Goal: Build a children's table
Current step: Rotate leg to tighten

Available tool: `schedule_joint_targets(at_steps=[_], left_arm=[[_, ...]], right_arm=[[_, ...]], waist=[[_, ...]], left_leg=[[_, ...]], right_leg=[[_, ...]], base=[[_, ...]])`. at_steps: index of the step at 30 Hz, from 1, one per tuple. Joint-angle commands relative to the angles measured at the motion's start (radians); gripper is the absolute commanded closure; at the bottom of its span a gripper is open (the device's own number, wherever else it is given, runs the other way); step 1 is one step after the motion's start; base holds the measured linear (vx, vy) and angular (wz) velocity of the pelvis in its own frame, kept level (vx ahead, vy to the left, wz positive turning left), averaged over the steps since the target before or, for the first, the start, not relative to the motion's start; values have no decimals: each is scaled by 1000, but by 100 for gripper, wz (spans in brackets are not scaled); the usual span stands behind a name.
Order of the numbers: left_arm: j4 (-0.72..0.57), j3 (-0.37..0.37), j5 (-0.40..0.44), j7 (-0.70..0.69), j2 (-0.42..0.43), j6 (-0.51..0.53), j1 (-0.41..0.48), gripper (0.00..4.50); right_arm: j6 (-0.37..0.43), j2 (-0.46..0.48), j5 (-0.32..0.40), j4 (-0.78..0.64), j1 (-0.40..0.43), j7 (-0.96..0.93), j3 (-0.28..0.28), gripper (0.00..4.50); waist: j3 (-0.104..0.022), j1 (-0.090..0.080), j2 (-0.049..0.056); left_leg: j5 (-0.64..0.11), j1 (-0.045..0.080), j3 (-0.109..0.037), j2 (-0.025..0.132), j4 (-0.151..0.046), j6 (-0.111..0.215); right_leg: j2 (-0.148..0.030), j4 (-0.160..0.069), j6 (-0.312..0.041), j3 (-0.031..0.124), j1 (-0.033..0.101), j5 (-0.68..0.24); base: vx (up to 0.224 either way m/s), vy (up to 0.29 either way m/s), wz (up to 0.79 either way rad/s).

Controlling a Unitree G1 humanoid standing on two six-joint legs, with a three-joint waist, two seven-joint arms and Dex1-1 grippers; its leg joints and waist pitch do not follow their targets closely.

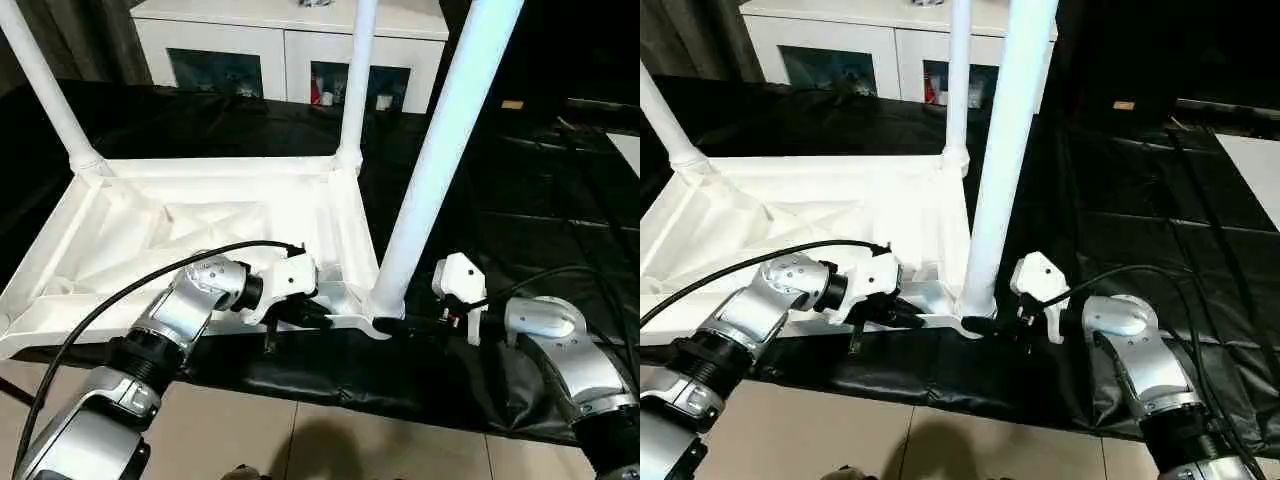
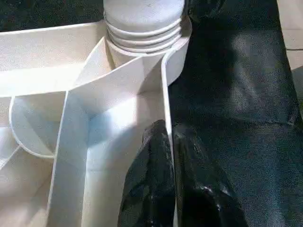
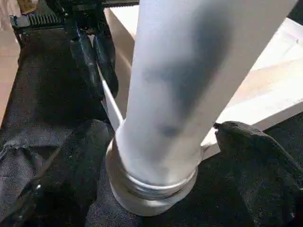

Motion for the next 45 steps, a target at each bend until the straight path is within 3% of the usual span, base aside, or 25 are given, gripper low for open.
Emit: schedule_joint_targets(at_steps=[1, 14, 17, 18, 23, 24, 27, 29, 31, 34, 37, 38, 40, 42, 44, 45], left_arm=[[-26, -28, 14, -25, 4, -2, 6, 450], [-25, -31, 16, -28, 7, 1, 8, 450], [-4, -22, 21, 3, -4, -2, 1, 450], [55, -6, 45, 98, -34, -19, -23, 450], [143, 19, 71, 238, -86, 3, -66, 450], [187, 35, 75, 315, -121, 28, -93, 450], [261, 67, 77, 459, -185, 86, -144, 450], [280, 78, 74, 498, -202, 107, -158, 450], [378, 151, 58, 707, -289, 111, -224, 450], [405, 173, 42, 750, -317, 103, -240, 450], [429, 174, 42, 777, -335, 89, -252, 450], [438, 155, 53, 743, -338, 63, -251, 450], [433, 143, 57, 706, -334, 44, -243, 450], [427, 124, 72, 650, -318, 8, -226, 450], [407, 109, 76, 594, -298, -20, -206, 450], [398, 106, 73, 575, -292, -25, -198, 450]], right_arm=[[-1, -2, -5, 8, -17, 4, 0, 85], [-15, 19, 5, 20, -7, 17, 2, 196], [-15, 59, -19, 66, -17, -82, -21, 209], [-7, 96, -79, 128, -34, -219, -31, 213], [33, 150, -108, 160, -34, -328, -35, 225], [73, 197, -122, 178, -43, -437, -52, 227], [129, 287, -139, 221, -72, -642, -92, 229], [145, 310, -146, 233, -81, -707, -106, 234], [201, 418, -163, 284, -130, -943, -147, 237], [208, 454, -197, 291, -149, -1004, -128, 239], [204, 492, -223, 294, -167, -1029, -101, 242], [164, 506, -234, 287, -175, -984, -65, 242], [136, 496, -220, 266, -165, -928, -58, 242], [107, 444, -231, 228, -145, -906, -57, 187], [94, 397, -208, 196, -125, -842, -66, 171], [94, 377, -207, 188, -120, -826, -69, 165]], waist=[[-64, -1, -7], [-66, -2, -8], [-66, -5, -8], [-61, -10, -9], [-54, -14, -10], [-55, -14, -10], [-55, -20, -7], [-57, -23, -8], [-60, -29, -5], [-64, -30, -6], [-67, -28, -6], [-68, -27, -7], [-69, -23, -8], [-69, -19, -9], [-69, -15, -12], [-67, -13, -8]], left_leg=[[-199, 9, -17, 41, -73, 69], [-187, 8, -16, 40, -71, 74], [-194, 8, -16, 39, -71, 69], [-218, 7, -17, 38, -75, 55], [-294, 17, -20, 34, -79, 17], [-302, 17, -22, 32, -81, 9], [-309, 14, -25, 31, -85, -5], [-323, 19, -27, 28, -83, -16], [-319, 20, -27, 28, -83, -15], [-273, 11, -24, 27, -81, 1], [-238, 10, -20, 26, -78, 25], [-224, 6, -20, 25, -77, 32], [-198, 5, -19, 26, -75, 47], [-188, 6, -17, 27, -74, 59], [-176, 4, -17, 27, -73, 68], [-180, 3, -17, 28, -74, 75]], right_leg=[[-56, -70, -238, 45, 50, -181], [-54, -66, -244, 44, 51, -158], [-55, -68, -243, 43, 50, -173], [-54, -75, -231, 43, 47, -221], [-54, -97, -166, 41, 39, -409], [-55, -101, -145, 40, 37, -447], [-54, -103, -131, 39, 35, -465], [-55, -105, -127, 36, 32, -480], [-54, -106, -136, 38, 31, -443], [-53, -98, -154, 40, 38, -337], [-53, -90, -173, 43, 39, -259], [-53, -88, -177, 42, 44, -241], [-54, -84, -183, 43, 47, -206], [-53, -83, -187, 42, 48, -189], [-53, -81, -187, 42, 53, -178], [-54, -81, -186, 42, 52, -185]], base=[[0, 0, 0], [0, 0, 0], [0, 0, 0], [0, 0, 0], [0, 0, 0], [0, 0, 0], [0, 0, 0], [0, 0, 0], [0, 0, 0], [0, 0, 0], [0, 0, 0], [0, 0, 0], [0, 0, 0], [0, 0, 0], [0, 0, 0], [0, 0, 0]])
